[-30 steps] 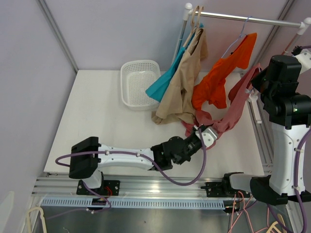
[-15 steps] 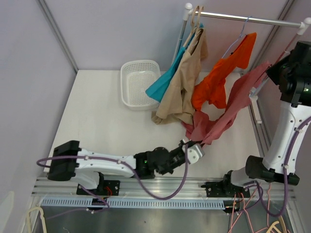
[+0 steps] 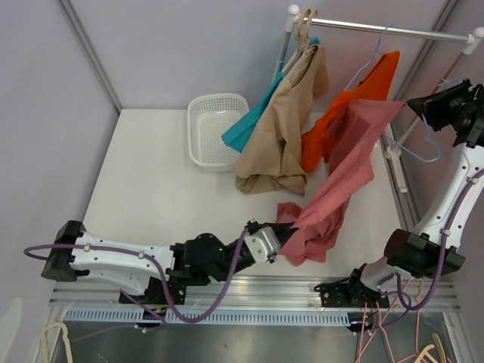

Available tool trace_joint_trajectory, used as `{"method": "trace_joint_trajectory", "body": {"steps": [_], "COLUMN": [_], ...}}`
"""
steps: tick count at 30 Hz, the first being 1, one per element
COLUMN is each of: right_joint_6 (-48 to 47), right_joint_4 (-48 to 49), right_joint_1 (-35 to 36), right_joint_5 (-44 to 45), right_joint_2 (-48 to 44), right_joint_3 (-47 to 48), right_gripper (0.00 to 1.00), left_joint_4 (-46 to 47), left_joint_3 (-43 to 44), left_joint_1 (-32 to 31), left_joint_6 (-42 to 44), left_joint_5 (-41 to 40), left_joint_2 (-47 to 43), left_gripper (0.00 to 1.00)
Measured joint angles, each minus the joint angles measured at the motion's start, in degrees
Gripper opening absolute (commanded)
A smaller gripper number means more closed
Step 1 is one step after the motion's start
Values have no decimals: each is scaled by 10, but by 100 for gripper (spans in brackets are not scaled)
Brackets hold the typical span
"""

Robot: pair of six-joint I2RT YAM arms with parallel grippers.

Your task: Remove the t-shirt from the hanger

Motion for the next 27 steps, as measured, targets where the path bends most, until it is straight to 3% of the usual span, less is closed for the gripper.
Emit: {"method": "trace_joint_trajectory", "body": {"steps": [5, 10, 14, 17, 24, 27], "right_joint_6": [-24, -47, -75, -108, -163, -173], "right_joint_4": [1, -16, -40, -51, -44, -7], "right_joint_1": [39, 69, 70, 70, 70, 70], "right_joint_5": [39, 74, 108, 154, 253, 259], "right_joint_2": [-36, -209, -311, -336, -257, -214], "right_joint_3": [-13, -118, -118, -92, -55, -63], "right_gripper": [0, 0, 0, 0, 0, 0], "left_joint_4": [-131, -270, -414, -517, -635, -714], "left_joint_3": [102, 310, 514, 643, 589, 654], "left_joint_1": [74, 178, 244, 279, 277, 267], "left_joint_6": [-79, -179, -258, -302, -336, -335], "left_joint_5": [30, 68, 118, 158, 240, 269], "left_joint_2": [81, 242, 385, 467, 400, 366], "left_gripper": [1, 1, 0, 0, 1, 1]}}
